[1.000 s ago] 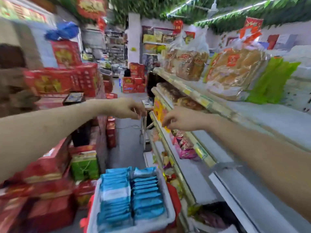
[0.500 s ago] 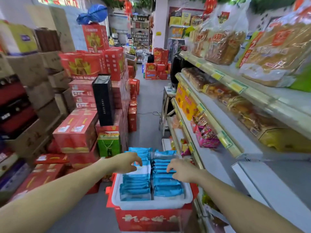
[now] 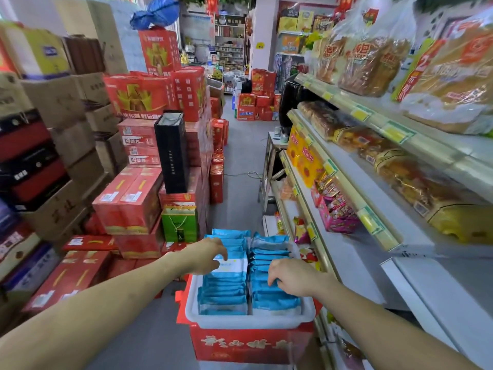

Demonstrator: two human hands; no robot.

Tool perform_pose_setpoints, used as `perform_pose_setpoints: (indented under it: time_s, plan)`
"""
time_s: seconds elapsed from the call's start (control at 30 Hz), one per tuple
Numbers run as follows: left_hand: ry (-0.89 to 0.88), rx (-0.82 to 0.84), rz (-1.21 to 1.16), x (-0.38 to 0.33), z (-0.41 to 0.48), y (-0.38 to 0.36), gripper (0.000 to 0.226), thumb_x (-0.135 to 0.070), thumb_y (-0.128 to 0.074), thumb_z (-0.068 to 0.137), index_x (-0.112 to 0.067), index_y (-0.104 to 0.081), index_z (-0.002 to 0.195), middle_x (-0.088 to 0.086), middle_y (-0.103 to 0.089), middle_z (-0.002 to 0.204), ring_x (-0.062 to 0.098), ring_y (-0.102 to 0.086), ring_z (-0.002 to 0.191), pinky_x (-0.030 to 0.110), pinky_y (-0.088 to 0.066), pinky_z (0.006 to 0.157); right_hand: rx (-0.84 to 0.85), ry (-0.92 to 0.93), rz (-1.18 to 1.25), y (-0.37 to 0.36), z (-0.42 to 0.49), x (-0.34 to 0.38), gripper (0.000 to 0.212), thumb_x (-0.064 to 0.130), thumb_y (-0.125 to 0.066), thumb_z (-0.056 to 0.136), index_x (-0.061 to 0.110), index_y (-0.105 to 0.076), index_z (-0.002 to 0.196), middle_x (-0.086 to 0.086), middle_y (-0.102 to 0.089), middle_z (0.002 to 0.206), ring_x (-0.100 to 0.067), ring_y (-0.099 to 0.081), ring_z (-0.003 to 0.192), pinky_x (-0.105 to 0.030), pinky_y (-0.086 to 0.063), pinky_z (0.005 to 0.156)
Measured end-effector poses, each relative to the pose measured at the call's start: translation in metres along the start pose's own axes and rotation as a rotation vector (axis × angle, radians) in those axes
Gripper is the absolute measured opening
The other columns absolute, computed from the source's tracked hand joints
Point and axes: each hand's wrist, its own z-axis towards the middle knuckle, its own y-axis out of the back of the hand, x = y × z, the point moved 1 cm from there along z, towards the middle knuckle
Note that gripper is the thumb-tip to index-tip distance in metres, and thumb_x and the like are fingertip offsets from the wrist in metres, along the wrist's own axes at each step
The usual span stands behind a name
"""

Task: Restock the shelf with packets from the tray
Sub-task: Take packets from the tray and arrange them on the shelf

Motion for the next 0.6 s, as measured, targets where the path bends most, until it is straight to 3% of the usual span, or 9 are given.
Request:
perform_pose_setpoints:
  time_s: [0.13,0.3,0.43,0.6]
  plan:
    - [0.005,0.004,0.007,0.000,0.003,-0.002,0.031,-0.027,-0.058,0.101,-0.032,-0.064,0.130,-0.002,-0.048,0.145,0.022,-0.048,0.132,0.043,-0.043,0.111,-0.015,0.000,-0.060,-0.002,0.002,-0.001,0.042,0.007,-0.051,0.097,0.027,-0.071,0.129,0.005,-0.061,0.131,-0.017,-0.059,0.111,-0.026,-0.043,0.082]
    - [0.005,0.005,0.021,-0.001,0.006,-0.003,0.030,-0.027,-0.058,0.099,-0.032,-0.065,0.129,-0.002,-0.045,0.148,0.024,-0.046,0.135,0.046,-0.043,0.111,-0.053,-0.022,-0.148,-0.006,0.007,-0.006,0.048,0.006,-0.055,0.095,0.028,-0.067,0.135,-0.003,-0.046,0.149,-0.028,-0.053,0.123,-0.045,-0.054,0.089]
    - [0.020,0.002,0.034,-0.006,0.007,-0.003,0.030,-0.027,-0.058,0.100,-0.033,-0.065,0.129,-0.003,-0.044,0.149,0.024,-0.047,0.133,0.045,-0.043,0.109,-0.052,-0.032,-0.170,-0.010,0.011,-0.007,0.048,0.004,-0.054,0.095,0.029,-0.067,0.134,-0.001,-0.043,0.150,-0.030,-0.054,0.120,-0.046,-0.053,0.086]
    - [0.018,0.020,0.069,-0.010,0.006,-0.007,0.031,-0.028,-0.056,0.100,-0.038,-0.065,0.128,-0.002,-0.048,0.144,0.025,-0.045,0.130,0.048,-0.040,0.109,-0.032,-0.055,-0.159,-0.017,0.019,-0.001,0.043,0.004,-0.052,0.096,0.026,-0.066,0.130,-0.005,-0.055,0.125,-0.029,-0.057,0.106,-0.038,-0.042,0.075]
